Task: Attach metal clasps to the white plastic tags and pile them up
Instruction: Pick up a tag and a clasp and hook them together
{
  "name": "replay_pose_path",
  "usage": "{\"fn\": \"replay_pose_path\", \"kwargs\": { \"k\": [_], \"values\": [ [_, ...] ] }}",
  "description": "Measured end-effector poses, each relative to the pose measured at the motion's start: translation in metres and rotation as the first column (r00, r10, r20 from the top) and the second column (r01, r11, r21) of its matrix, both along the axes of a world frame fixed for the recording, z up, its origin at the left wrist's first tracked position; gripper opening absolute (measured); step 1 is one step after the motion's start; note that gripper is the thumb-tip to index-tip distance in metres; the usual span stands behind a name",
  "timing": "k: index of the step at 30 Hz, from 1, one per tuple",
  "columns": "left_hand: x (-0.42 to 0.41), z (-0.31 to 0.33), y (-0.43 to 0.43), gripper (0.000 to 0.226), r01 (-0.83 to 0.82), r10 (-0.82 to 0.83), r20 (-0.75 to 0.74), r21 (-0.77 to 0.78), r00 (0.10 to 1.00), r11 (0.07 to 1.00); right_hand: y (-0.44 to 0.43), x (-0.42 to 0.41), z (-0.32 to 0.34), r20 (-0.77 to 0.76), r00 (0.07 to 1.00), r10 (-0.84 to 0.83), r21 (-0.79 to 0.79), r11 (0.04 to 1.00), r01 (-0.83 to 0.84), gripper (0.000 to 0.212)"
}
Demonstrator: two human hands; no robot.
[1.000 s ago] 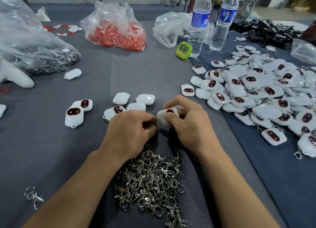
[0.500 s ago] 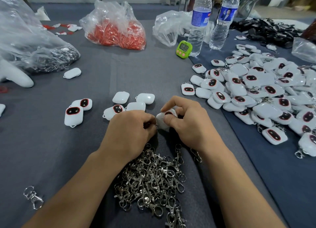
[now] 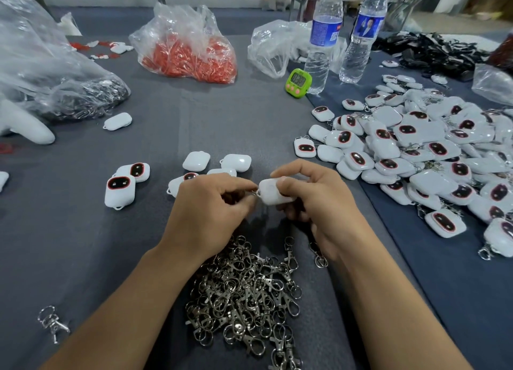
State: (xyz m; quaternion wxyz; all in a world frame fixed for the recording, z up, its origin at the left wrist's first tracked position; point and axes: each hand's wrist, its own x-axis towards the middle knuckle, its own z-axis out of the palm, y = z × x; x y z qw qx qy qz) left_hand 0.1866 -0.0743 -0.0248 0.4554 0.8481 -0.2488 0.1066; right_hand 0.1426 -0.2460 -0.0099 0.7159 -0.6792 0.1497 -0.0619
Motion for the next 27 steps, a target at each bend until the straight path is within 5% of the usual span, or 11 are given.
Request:
{"fn": "replay_pose_path", "kwargs": {
  "k": [6,15,20,27],
  "values": [
    [0.001,0.002,-0.002,0.007,0.110,-0.117,-0.042,-0.132,0.992,0.985,-0.002,-0.001,0.003,-0.017,1.000,0.018,0.160,0.987,-0.015,0.018],
    [-0.002,-0.003,-0.002,0.009,-0.020,-0.024,0.302,0.143,0.953,0.990,0.005,0.000,0.003,-0.005,1.000,-0.016,0.129,0.992,0.016,0.020],
    [-0.004,0.002,-0.007,0.008,0.022,-0.041,-0.087,-0.204,0.995,0.979,0.003,0.000,0.006,-0.005,1.000,0.028,0.275,0.961,-0.026,0.021],
    [-0.003,0.003,-0.013,0.019,0.087,-0.205,-0.302,-0.363,0.931,0.928,0.006,0.001,0.008,0.062,0.998,0.005,0.312,0.950,-0.024,0.020]
  ]
}}
